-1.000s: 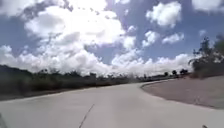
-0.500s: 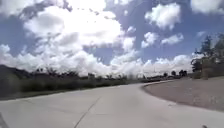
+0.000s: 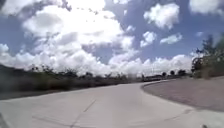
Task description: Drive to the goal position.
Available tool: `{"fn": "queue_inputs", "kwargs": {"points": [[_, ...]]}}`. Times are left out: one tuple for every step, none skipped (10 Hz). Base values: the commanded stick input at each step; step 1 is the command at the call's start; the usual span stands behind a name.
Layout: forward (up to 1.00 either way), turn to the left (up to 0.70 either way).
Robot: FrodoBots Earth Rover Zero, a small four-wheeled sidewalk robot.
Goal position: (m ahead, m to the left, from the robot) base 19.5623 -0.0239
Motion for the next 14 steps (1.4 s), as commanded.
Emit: {"fn": "queue_inputs", "kwargs": {"points": [[1.00, 0.00], [1.00, 0.00], [1.00, 0.00], [1.00, 0.00], [1.00, 0.00], [1.00, 0.00], [1.00, 0.00], [1.00, 0.00], [1.00, 0.00], [1.00, 0.00], [1.00, 0.00], [1.00, 0.00], [1.00, 0.00], [1.00, 0.00]]}}
